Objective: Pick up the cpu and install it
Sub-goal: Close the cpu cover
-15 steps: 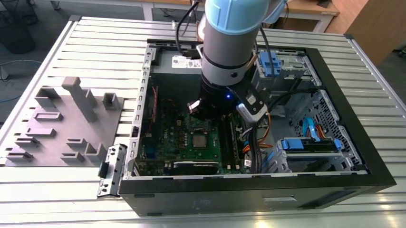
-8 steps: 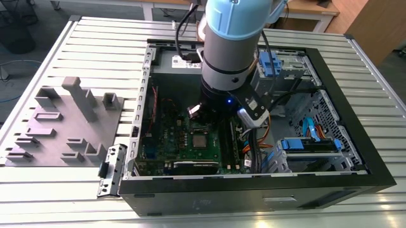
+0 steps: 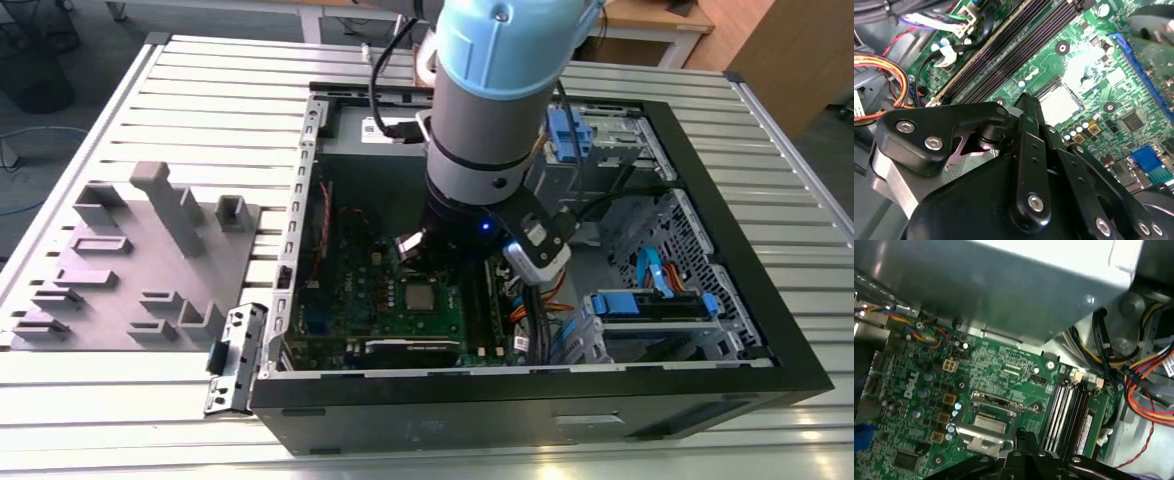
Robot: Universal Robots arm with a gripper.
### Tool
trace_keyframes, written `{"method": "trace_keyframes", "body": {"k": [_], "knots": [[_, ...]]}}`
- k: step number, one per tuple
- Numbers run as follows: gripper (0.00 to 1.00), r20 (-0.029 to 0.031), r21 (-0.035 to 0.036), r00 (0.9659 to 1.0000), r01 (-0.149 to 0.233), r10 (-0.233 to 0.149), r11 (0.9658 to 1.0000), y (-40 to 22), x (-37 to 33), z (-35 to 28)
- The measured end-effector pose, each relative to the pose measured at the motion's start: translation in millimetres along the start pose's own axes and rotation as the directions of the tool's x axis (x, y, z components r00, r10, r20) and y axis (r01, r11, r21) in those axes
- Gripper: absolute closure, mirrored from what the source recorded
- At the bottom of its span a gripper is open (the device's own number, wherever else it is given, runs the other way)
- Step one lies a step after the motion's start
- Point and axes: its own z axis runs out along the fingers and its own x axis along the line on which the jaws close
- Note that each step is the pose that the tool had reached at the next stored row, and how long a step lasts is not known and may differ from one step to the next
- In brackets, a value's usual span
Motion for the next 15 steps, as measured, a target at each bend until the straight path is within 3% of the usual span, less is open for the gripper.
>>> {"method": "trace_keyframes", "body": {"k": [7, 15], "knots": [[0.89, -0.0012, -0.0004, 1.0000, 0.000, 0.000, 1.0000, -6.0, -10.9, 0.2], [0.89, -0.0012, -0.0003, 1.0000, 0.000, 0.000, 1.0000, -5.1, -11.1, 0.2]]}}
